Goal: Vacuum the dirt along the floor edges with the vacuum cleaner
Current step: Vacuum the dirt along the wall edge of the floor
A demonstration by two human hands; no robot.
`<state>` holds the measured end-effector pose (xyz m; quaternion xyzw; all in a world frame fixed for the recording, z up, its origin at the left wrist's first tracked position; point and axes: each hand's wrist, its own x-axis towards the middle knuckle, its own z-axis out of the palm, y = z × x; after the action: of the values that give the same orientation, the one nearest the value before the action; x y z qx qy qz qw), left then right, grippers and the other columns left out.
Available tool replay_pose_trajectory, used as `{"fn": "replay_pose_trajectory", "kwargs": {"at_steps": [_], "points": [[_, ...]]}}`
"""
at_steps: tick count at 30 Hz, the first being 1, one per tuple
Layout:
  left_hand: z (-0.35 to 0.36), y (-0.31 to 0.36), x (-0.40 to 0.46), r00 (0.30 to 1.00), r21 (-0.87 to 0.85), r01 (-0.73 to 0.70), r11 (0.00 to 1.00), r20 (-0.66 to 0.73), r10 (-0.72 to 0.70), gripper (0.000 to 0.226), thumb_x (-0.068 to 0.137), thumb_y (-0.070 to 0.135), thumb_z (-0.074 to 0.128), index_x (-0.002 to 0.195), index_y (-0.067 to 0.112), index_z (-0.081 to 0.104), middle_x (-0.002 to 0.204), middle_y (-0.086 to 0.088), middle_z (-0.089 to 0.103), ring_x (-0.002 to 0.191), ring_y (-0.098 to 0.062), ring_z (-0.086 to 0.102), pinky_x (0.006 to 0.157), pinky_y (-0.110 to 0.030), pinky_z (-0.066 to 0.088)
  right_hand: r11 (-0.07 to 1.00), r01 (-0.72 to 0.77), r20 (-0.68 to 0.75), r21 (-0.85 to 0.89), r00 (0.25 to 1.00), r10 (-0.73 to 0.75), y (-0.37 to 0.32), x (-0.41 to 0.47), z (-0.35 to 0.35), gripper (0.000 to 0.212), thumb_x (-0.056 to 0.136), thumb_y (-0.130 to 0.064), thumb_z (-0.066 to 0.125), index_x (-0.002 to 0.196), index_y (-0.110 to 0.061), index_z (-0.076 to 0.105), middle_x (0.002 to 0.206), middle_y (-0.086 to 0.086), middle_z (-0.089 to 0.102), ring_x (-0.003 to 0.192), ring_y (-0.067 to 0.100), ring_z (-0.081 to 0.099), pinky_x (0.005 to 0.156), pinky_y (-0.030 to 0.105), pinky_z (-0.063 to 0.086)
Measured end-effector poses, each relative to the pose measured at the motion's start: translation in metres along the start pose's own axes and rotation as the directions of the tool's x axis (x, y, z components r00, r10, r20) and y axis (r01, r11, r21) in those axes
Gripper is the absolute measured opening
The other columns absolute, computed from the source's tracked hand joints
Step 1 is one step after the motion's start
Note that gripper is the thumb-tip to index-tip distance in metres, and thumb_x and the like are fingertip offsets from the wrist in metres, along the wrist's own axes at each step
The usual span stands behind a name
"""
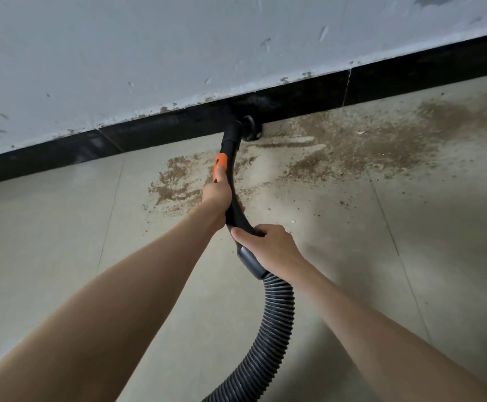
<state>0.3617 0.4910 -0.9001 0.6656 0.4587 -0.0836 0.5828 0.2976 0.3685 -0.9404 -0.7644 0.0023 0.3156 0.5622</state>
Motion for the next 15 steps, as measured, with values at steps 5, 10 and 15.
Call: {"fn": "replay_pose_trajectory", "kwargs": {"at_steps": [5, 10, 15], "points": [[0.027, 0.007, -0.009, 0.999, 0.072, -0.007, 0.997, 0.037, 0.005, 0.074, 0.090, 0.069, 0.033, 0.128, 0.006, 0.045, 0.082, -0.011, 0.055, 0.068, -0.027, 0.056, 0.072, -0.042, 0.058, 1.000, -0.013, -0.077, -0.001, 0.997, 0.013, 0.005, -0.004, -0.022, 0.052, 0.067, -0.065, 0.060, 0.053, -0.021, 0.036, 0.045, -0.007, 0.038, 0.037, 0.009, 0.036, 0.038, 0.018, 0.023], [0.028, 0.005, -0.007, 0.998, -0.018, 0.055, 0.998, 0.043, -0.054, 0.073, 0.087, 0.071, 0.039, 0.119, 0.006, 0.051, 0.083, -0.011, 0.055, 0.068, -0.027, 0.055, 0.076, -0.040, 0.056, 0.999, -0.004, -0.096, -0.040, 0.995, 0.000, 0.001, -0.007, -0.025, 0.051, 0.075, -0.057, 0.065, 0.054, -0.019, 0.039, 0.050, -0.003, 0.040, 0.044, 0.012, 0.038, 0.046, 0.023, 0.025], [0.000, 0.009, 0.001, 0.999, -0.017, 0.016, 1.000, 0.049, -0.015, 0.079, 0.083, 0.076, 0.041, 0.115, 0.005, 0.052, 0.075, -0.011, 0.055, 0.059, -0.026, 0.056, 0.064, -0.037, 0.055, 0.999, 0.022, -0.081, -0.024, 0.996, -0.024, -0.019, -0.013, -0.006, 0.049, 0.076, -0.055, 0.066, 0.057, -0.018, 0.040, 0.055, 0.000, 0.042, 0.048, 0.015, 0.039, 0.050, 0.025, 0.028]]}}
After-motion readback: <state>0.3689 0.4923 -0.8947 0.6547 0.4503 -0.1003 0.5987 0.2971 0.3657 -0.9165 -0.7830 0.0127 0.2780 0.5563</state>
